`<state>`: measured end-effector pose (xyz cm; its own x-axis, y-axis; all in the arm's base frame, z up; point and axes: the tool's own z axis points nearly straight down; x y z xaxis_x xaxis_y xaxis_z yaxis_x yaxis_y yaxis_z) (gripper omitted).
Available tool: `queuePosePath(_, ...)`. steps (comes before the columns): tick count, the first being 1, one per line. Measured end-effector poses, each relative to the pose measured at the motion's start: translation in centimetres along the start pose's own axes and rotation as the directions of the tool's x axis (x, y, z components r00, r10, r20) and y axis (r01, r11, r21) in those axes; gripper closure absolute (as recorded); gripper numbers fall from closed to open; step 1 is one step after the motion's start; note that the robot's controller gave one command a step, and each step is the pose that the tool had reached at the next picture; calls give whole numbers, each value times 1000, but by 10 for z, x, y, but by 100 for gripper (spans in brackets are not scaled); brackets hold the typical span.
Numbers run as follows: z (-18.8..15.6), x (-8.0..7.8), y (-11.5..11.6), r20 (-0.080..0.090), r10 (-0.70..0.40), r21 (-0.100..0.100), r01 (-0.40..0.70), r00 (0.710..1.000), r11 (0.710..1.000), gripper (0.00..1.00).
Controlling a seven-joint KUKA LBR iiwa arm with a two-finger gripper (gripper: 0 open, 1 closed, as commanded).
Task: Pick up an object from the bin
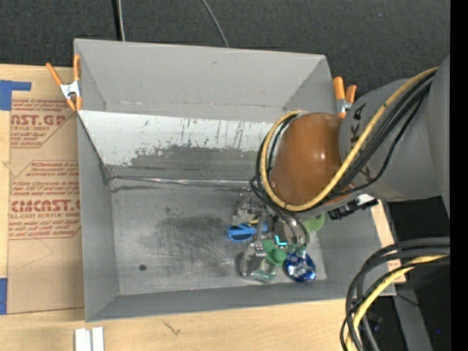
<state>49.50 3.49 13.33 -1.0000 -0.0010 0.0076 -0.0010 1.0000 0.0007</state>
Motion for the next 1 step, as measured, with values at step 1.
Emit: queuePosePath(1,45,-47,-70,28,-118,2,118,993,993,0)
